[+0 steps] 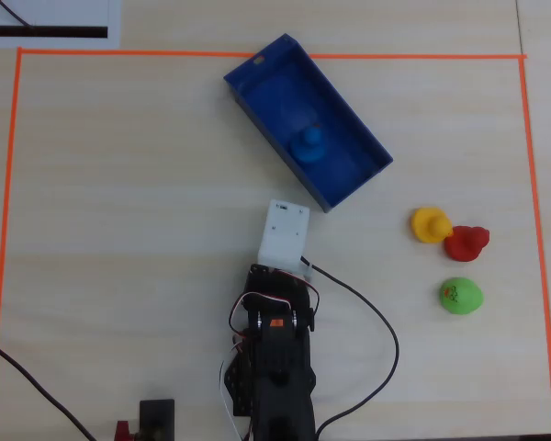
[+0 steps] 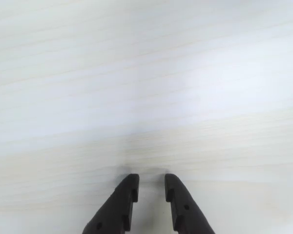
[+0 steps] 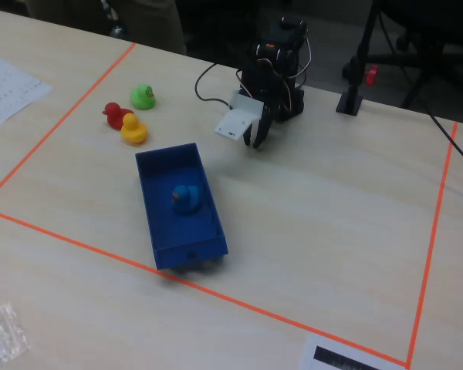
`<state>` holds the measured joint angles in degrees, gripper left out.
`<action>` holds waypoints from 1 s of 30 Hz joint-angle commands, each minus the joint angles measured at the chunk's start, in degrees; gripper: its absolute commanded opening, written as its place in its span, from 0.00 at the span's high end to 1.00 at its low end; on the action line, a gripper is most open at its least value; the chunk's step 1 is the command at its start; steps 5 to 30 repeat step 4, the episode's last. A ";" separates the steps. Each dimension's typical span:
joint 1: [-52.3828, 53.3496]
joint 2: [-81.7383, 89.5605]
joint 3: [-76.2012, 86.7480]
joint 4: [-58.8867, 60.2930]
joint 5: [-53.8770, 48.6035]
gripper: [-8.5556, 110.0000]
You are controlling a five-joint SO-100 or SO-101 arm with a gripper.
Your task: Grasp blue duck and put it into box.
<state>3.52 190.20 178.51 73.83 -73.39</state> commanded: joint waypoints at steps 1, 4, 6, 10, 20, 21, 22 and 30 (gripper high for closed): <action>0.44 -0.53 -0.26 1.23 0.00 0.89; 0.44 -0.53 -0.26 1.23 0.00 0.89; 0.44 -0.53 -0.26 1.23 0.00 0.89; 0.44 -0.53 -0.26 1.23 0.00 0.89; 0.44 -0.53 -0.26 1.23 0.00 0.89; 0.44 -0.53 -0.26 1.23 0.00 0.89; 0.44 -0.53 -0.26 1.23 0.00 0.89; 0.44 -0.53 -0.26 1.23 0.00 0.89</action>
